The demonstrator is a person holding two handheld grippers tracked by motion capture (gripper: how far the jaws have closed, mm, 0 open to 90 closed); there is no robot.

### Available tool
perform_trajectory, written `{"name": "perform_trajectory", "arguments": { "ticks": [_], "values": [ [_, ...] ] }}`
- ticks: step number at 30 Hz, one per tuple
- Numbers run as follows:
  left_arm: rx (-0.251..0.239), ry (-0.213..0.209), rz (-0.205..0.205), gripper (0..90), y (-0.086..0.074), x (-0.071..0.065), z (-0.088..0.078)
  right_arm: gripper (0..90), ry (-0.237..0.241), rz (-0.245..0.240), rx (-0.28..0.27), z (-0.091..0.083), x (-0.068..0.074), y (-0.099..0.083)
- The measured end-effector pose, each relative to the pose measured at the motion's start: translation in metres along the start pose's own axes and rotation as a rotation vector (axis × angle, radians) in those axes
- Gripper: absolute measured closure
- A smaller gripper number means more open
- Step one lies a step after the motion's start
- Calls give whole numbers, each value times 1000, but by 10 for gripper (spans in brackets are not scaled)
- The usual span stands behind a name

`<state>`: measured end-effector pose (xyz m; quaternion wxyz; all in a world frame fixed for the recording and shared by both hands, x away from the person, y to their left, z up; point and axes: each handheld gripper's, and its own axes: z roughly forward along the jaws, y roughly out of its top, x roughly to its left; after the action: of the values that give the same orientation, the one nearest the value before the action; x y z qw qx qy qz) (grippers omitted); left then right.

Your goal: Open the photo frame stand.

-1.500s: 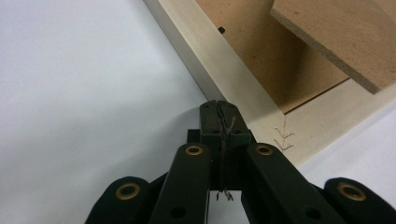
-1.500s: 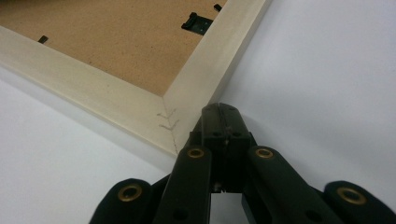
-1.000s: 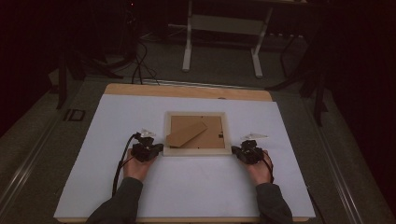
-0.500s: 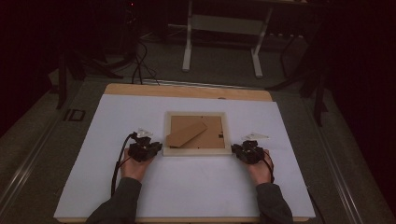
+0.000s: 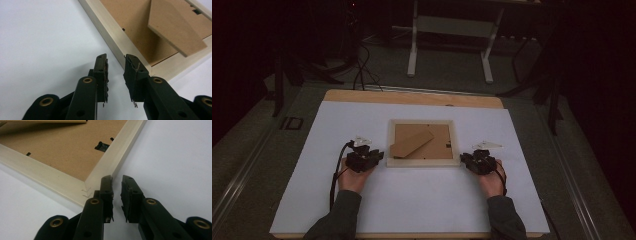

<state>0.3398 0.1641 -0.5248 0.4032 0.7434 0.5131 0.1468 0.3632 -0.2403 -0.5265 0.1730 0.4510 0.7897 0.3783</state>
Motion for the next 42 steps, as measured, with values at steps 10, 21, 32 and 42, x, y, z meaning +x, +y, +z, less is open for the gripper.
{"name": "perform_trajectory", "arguments": {
  "ticks": [10,21,32,42],
  "values": [
    [9,-58,1,617,11,-1,-13,775,10,5,-18,-6,-2,2],
    [-33,-80,58,559,33,-14,-25,750,25,2,-27,-9,0,3],
    [-13,-92,128,562,58,-22,-15,736,36,-1,-28,-8,1,3],
    [63,-92,190,511,76,-31,6,727,43,-6,-24,-6,2,4]
  ]
}}
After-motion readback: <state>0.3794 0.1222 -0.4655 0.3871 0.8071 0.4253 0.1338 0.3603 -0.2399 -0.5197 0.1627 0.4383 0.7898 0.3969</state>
